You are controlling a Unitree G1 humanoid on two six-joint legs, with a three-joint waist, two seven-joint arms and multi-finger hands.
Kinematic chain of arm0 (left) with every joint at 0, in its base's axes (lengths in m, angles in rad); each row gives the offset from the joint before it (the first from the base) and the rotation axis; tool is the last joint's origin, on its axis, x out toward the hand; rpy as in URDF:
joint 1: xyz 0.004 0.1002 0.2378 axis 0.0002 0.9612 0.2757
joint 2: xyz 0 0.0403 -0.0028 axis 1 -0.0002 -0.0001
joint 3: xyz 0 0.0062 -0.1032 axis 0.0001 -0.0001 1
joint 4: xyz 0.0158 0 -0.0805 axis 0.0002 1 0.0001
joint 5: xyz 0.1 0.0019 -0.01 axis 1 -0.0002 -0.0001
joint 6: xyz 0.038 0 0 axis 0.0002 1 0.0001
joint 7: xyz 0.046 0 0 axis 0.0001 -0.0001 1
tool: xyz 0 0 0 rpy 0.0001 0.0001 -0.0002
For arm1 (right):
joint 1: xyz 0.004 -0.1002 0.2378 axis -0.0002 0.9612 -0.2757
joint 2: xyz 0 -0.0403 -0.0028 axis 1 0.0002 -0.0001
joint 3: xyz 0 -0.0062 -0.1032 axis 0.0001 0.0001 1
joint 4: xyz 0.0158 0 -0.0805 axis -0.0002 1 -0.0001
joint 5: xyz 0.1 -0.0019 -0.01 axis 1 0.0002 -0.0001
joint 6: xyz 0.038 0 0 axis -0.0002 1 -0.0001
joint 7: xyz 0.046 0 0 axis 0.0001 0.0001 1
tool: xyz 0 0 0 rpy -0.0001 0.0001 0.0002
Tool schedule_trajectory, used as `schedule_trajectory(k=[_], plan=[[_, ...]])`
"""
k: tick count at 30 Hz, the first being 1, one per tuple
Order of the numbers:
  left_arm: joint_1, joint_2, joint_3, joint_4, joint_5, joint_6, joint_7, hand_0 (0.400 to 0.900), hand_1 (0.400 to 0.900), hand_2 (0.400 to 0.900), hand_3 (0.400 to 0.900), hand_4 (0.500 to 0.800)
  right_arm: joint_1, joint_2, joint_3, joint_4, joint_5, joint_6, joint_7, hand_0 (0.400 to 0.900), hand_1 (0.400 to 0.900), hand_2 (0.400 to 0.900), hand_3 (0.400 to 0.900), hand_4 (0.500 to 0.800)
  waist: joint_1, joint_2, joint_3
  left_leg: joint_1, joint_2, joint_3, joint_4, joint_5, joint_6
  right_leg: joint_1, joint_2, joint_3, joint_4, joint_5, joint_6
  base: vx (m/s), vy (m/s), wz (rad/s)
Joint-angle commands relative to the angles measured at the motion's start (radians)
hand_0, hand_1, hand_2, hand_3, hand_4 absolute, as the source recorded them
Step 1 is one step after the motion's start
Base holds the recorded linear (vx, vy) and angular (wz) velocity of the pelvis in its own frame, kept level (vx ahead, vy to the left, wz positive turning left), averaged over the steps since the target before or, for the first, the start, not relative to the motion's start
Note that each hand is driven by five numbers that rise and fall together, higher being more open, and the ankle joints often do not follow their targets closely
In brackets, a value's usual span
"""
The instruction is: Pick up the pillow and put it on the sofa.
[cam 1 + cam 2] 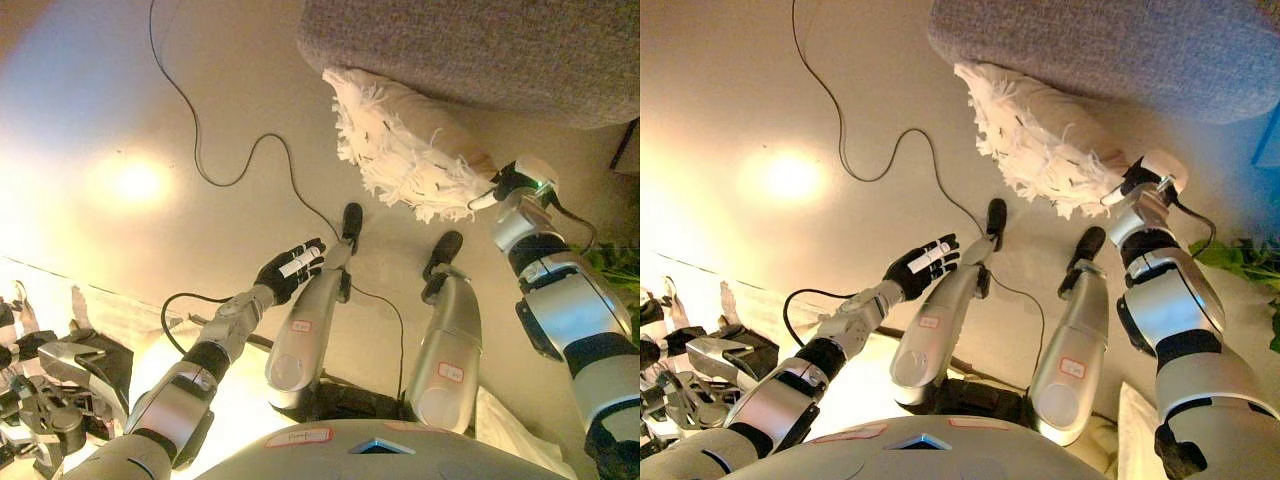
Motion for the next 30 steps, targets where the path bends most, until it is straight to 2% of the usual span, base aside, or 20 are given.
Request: schedule_trajectory(k=[1,6,9,10,19,23,24,25,26,30], plan=[[0.053,0.039,-0.031,-0.058,-0.043,-0.033,-0.016,0.900,0.900,0.900,0.900,0.800,-0.150,-0.073,0.051,0.007,0.011,0.014,-0.056,0.900,0.900,0.900,0.900,0.800,0.031,0.074,0.026,-0.074,-0.037,-0.027,0.148,-0.159,0.000,0.028,0.020,-0.021,-0.018,-0.044,0.021,0.00,0.066,0.01],[0.094,0.045,-0.041,-0.106,-0.072,-0.070,-0.038,0.900,0.900,0.900,0.900,0.800,-0.238,-0.094,0.067,0.006,0.033,0.019,-0.049,0.900,0.900,0.900,0.900,0.800,0.052,0.108,0.026,-0.131,-0.041,-0.033,0.166,-0.152,0.003,-0.042,0.018,0.001,0.029,-0.063,0.017,0.00,0.066,0.02],[0.112,0.051,-0.046,-0.141,-0.095,-0.077,-0.036,0.900,0.900,0.900,0.900,0.800,-0.277,-0.103,0.081,0.001,0.041,0.021,-0.024,0.900,0.900,0.900,0.900,0.800,0.063,0.120,0.026,-0.160,-0.042,-0.033,0.179,-0.150,0.005,-0.077,0.015,0.008,0.056,-0.072,0.016,0.03,0.042,0.04],[0.132,0.057,-0.052,-0.158,-0.100,-0.081,-0.040,0.900,0.900,0.900,0.900,0.800,-0.285,-0.106,0.089,-0.001,0.048,0.025,-0.012,0.900,0.900,0.900,0.900,0.800,0.064,0.119,0.026,-0.156,-0.048,-0.035,0.195,-0.181,0.002,-0.082,0.006,0.024,0.089,-0.112,0.025,0.10,0.019,0.10],[0.194,0.091,-0.057,-0.252,-0.142,-0.120,-0.073,0.900,0.900,0.900,0.900,0.800,-0.352,-0.124,0.119,-0.011,0.120,0.030,0.052,0.900,0.900,0.900,0.900,0.800,0.092,0.137,0.026,-0.263,-0.045,-0.042,0.267,-0.197,0.015,-0.202,0.008,0.055,0.190,-0.144,0.014,0.01,0.026,0.02],[0.209,0.113,-0.058,-0.295,-0.159,-0.130,-0.078,0.900,0.900,0.900,0.900,0.800,-0.370,-0.125,0.120,-0.018,0.190,-0.001,0.082,0.900,0.900,0.900,0.900,0.800,0.102,0.140,0.026,-0.317,-0.043,-0.046,0.315,-0.214,0.021,-0.254,0.003,0.067,0.239,-0.158,0.006,0.00,0.000,0.00],[0.213,0.116,-0.057,-0.301,-0.161,-0.130,-0.080,0.900,0.900,0.900,0.900,0.800,-0.370,-0.124,0.116,-0.019,0.204,-0.014,0.076,0.667,0.667,0.667,0.667,0.660,0.103,0.141,0.026,-0.326,-0.043,-0.047,0.326,-0.218,0.021,-0.264,0.002,0.070,0.251,-0.163,0.004,0.00,0.000,0.00],[0.220,0.121,-0.054,-0.308,-0.163,-0.127,-0.087,0.900,0.900,0.900,0.900,0.800,-0.371,-0.124,0.111,-0.022,0.221,-0.031,0.059,0.473,0.473,0.473,0.473,0.544,0.105,0.142,0.026,-0.337,-0.042,-0.048,0.339,-0.224,0.021,-0.276,0.002,0.073,0.268,-0.169,0.001,0.00,0.000,0.00],[0.223,0.122,-0.053,-0.309,-0.165,-0.128,-0.089,0.900,0.900,0.900,0.900,0.800,-0.370,-0.125,0.109,-0.022,0.224,-0.034,0.054,0.400,0.400,0.400,0.400,0.500,0.105,0.142,0.026,-0.339,-0.042,-0.048,0.343,-0.226,0.021,-0.279,0.002,0.074,0.273,-0.171,0.001,0.00,0.000,0.00],[0.251,0.131,-0.041,-0.337,-0.167,-0.134,-0.090,0.900,0.900,0.900,0.900,0.800,-0.352,-0.146,0.092,-0.043,0.224,-0.098,-0.023,0.400,0.400,0.400,0.400,0.500,0.104,0.137,0.026,-0.354,-0.035,-0.049,0.361,-0.235,0.023,-0.292,0.008,0.074,0.289,-0.177,-0.004,0.01,-0.006,-0.07]])
